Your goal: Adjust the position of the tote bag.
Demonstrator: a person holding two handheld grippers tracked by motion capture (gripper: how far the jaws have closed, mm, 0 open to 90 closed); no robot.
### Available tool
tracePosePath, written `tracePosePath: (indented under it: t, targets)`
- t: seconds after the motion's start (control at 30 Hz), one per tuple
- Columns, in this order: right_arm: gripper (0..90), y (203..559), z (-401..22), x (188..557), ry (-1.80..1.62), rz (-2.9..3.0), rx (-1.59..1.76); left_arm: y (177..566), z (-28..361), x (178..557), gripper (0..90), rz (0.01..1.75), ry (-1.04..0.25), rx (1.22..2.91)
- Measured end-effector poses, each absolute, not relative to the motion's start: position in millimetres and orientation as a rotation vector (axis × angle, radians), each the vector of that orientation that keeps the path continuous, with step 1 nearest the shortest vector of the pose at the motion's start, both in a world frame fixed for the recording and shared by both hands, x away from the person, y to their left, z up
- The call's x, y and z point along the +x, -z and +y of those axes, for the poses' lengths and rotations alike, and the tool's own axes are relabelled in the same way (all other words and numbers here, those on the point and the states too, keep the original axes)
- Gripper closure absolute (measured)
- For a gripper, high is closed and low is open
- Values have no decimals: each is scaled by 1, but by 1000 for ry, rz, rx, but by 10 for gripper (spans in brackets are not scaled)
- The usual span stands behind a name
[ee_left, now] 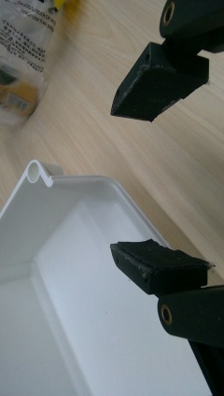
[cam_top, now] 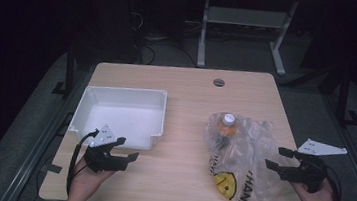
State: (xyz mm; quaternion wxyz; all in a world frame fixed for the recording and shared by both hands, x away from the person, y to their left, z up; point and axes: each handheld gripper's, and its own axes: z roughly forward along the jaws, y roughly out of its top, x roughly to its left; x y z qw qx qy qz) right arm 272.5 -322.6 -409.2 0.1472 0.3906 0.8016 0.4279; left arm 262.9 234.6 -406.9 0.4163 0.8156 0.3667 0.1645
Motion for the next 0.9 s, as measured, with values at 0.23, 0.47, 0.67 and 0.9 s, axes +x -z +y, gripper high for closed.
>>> tracePosePath:
  t: [0.23,0.47,0.67,0.9]
  targets:
    - [268,409,-323,273,-1241,2305,1124,405,230,262,279,926,-396,2041]
    - [267,407,-322,271,-1242,2295,1116,399,221,262,278,887,-380,2067]
    - [266,406,-323,271,-1252,2289,1120,388,206,265,278,843,-353,2072]
    - [266,405,-325,269,-1256,2277,1123,374,181,269,283,759,-327,2116]
